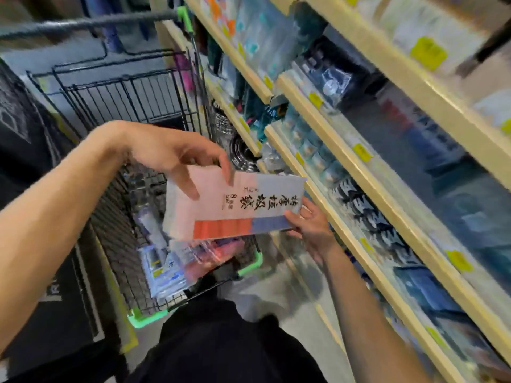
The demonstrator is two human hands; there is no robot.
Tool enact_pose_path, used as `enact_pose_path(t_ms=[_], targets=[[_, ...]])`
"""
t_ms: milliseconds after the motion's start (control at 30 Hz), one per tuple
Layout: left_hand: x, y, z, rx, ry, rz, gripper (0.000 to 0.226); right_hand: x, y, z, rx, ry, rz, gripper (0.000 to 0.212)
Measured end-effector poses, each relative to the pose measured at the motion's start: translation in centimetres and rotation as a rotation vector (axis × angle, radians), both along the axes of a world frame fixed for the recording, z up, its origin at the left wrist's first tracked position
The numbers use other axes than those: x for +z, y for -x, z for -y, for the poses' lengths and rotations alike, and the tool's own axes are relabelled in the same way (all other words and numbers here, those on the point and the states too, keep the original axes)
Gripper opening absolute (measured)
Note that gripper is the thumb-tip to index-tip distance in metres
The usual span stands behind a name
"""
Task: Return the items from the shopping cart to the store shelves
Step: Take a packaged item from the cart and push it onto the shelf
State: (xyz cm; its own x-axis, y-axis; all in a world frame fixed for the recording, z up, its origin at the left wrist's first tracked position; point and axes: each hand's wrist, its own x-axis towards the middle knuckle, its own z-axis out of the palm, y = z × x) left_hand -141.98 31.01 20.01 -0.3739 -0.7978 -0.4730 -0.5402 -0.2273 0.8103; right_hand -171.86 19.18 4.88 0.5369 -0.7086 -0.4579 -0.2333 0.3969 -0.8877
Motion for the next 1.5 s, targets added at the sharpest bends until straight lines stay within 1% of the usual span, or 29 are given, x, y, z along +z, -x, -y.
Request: enact_pose_path(t_ms=[67,100,133,167,200,267,300,333,367,400,467,500,567,600,633,700,767,800,867,900,967,1033,1100,1167,1200,1233,1300,1367,1500], targets=[[-0.7,1.7,1.6,0.164,0.006,-0.05,0.077,0.6,3.4,0.1,-0.123,0.029,0.013,0.024],[-1.3,2.3,2.4,0.28,0.031,-0.066,0.083,0.8,4.8,0.1,-0.201,0.024,0.013,0.019],[-2.1,3.1,3.1,0.408,0.051,-0.105,0.084,1.1,6.0,0.1,-0.276,0.018,0.013,0.017],[-3.1,4.2,3.8,0.556,0.06,-0.177,0.081,1.2,7.3,0.2,-0.333,0.028,0.005,0.018],[-4.0,5.3,4.4,0.712,0.052,-0.289,0.078,1.4,8.2,0.3,-0.368,0.059,-0.004,0.021],[-5.9,7.9,6.0,0.973,-0.008,-0.465,0.074,2.1,9.8,0.4,-0.429,0.119,-0.012,0.026],[-6.8,9.4,7.1,1.041,-0.018,-0.494,0.06,2.5,10.5,0.6,-0.458,0.148,-0.019,0.024],[-7.6,10.6,8.3,1.102,0.011,-0.474,0.04,2.9,11.0,0.9,-0.486,0.182,-0.03,0.022],[-8.3,11.8,9.6,1.158,0.064,-0.419,0.027,3.0,11.5,1.4,-0.523,0.218,-0.058,0.021],[-9.1,12.6,10.8,1.204,0.138,-0.366,0.028,3.0,11.8,2.0,-0.558,0.262,-0.098,0.021],[-10.3,13.3,13.4,1.176,0.263,-0.289,0.041,3.2,12.4,3.0,-0.634,0.413,-0.254,0.025],[-10.5,13.4,14.8,1.119,0.288,-0.239,0.04,3.5,12.6,3.5,-0.673,0.492,-0.326,0.027],[-10.2,13.1,17.9,0.953,0.317,-0.149,0.032,4.3,12.5,4.8,-0.757,0.602,-0.377,0.031],[-9.7,13.2,19.5,0.868,0.33,-0.149,0.035,4.9,12.3,5.7,-0.785,0.646,-0.39,0.032],[-9.3,13.1,21.2,0.785,0.345,-0.156,0.046,5.4,12.1,6.7,-0.815,0.679,-0.409,0.032],[-8.1,13.3,23.9,0.69,0.38,-0.173,0.067,6.0,11.8,8.8,-0.846,0.736,-0.464,0.031],[-7.4,12.9,26.9,0.596,0.435,-0.111,0.072,6.0,11.6,10.7,-0.865,0.788,-0.549,0.027],[-7.2,12.8,28.7,0.512,0.468,-0.043,0.072,5.5,11.6,11.6,-0.909,0.795,-0.59,0.029],[-7.1,12.3,31.5,0.421,0.525,0.123,0.073,5.4,11.4,12.6,-0.966,0.798,-0.673,0.039],[-7.4,12.1,33.6,0.373,0.552,0.222,0.069,5.0,11.2,13.3,-1.024,0.813,-0.723,0.041],[-7.2,12.0,35.7,0.35,0.591,0.378,0.056,5.4,10.9,14.5,-1.043,0.844,-0.823,0.041],[-7.6,12.6,37.3,0.303,0.64,0.473,0.053,5.1,10.8,16.2,-1.028,0.864,-0.947,0.05],[-9.0,13.6,38.7,0.218,0.658,0.68,0.044,4.5,10.8,17.8,-0.985,0.823,-1.083,0.056],[-10.5,14.5,39.7,0.165,0.717,0.868,0.04,3.6,10.8,18.9,-0.883,0.731,-1.198,0.056],[-11.1,14.8,40.3,0.174,0.753,0.926,0.043,3.2,10.7,19.3,-0.828,0.696,-1.221,0.053],[-11.6,15.1,41.4,0.211,0.805,0.936,0.049,2.9,10.6,19.5,-0.785,0.671,-1.229,0.05],[-11.5,15.9,43.0,0.292,0.901,0.901,0.052,2.7,10.5,20.3,-0.779,0.64,-1.211,0.044],[-11.2,16.8,44.0,0.327,0.868,0.841,0.047,3.1,10.3,21.1,-0.799,0.586,-1.176,0.041],[-11.2,18.3,44.1,0.327,0.816,0.828,0.056,3.8,9.2,23.2,-0.834,0.512,-0.993,0.038]])
